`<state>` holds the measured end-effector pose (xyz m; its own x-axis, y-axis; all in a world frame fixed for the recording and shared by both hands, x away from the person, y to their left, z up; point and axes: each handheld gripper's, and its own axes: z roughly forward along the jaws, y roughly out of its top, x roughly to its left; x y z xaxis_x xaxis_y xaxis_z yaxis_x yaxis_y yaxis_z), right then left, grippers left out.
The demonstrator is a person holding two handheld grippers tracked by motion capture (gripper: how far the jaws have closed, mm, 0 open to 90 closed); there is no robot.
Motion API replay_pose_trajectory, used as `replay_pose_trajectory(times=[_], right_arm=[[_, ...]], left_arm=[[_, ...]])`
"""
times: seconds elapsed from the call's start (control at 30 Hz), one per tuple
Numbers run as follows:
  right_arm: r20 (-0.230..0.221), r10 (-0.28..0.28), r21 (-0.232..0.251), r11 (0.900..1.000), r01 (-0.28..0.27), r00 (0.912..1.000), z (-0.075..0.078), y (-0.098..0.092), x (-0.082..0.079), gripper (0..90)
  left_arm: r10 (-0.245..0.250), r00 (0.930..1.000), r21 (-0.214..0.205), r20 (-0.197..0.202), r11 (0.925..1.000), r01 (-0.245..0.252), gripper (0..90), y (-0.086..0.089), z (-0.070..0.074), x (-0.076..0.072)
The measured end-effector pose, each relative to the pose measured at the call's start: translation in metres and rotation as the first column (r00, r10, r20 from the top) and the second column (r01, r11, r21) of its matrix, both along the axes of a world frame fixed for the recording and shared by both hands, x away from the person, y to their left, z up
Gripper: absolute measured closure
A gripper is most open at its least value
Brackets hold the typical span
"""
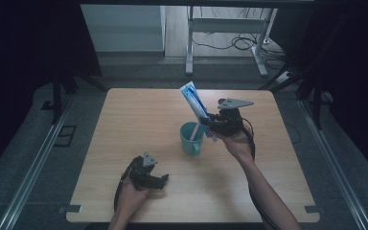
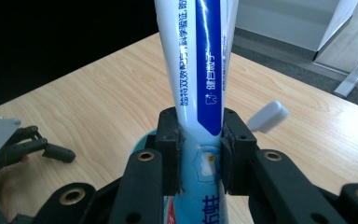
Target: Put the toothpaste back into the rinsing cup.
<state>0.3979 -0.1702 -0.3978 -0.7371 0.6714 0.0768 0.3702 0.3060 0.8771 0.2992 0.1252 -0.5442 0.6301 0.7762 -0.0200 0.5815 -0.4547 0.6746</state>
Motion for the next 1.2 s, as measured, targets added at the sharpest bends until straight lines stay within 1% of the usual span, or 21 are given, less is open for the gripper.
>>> replay_pose_trajectory(times=[0.13,0.43,0.67,0.77,0.83,1.2], right_arm=[[0.009,0.001,0.017,0.9998,-0.001,1.0000,-0.001,0.004,0.002,72.0],[0.020,-0.001,0.040,0.9992,0.000,0.9998,-0.005,0.013,0.008,72.1],[0.036,-0.001,0.056,0.9984,-0.001,0.9993,-0.006,0.019,0.013,72.0],[0.036,-0.001,0.065,0.9979,-0.001,0.9994,-0.007,0.022,0.014,72.0],[0.043,-0.001,0.066,0.9978,-0.002,0.9991,-0.008,0.024,0.015,72.0],[0.050,-0.005,0.073,0.9973,0.001,0.9987,-0.017,0.034,0.020,72.0]], left_arm=[[0.000,1.0000,0.000,0.000,1.0000,0.000,6.4,0.000,0.000,0.000],[-0.004,1.0000,0.002,0.000,1.0000,0.004,6.5,0.000,0.000,0.000],[-0.006,1.0000,0.002,0.000,1.0000,0.006,6.5,0.000,0.000,0.000],[-0.006,1.0000,0.002,0.000,1.0000,0.006,6.5,0.000,0.000,0.000],[-0.006,1.0000,0.000,0.000,1.0000,0.006,6.5,0.000,0.000,0.000],[-0.008,1.0000,0.000,-0.001,1.0000,0.008,6.5,0.000,0.000,0.000]])
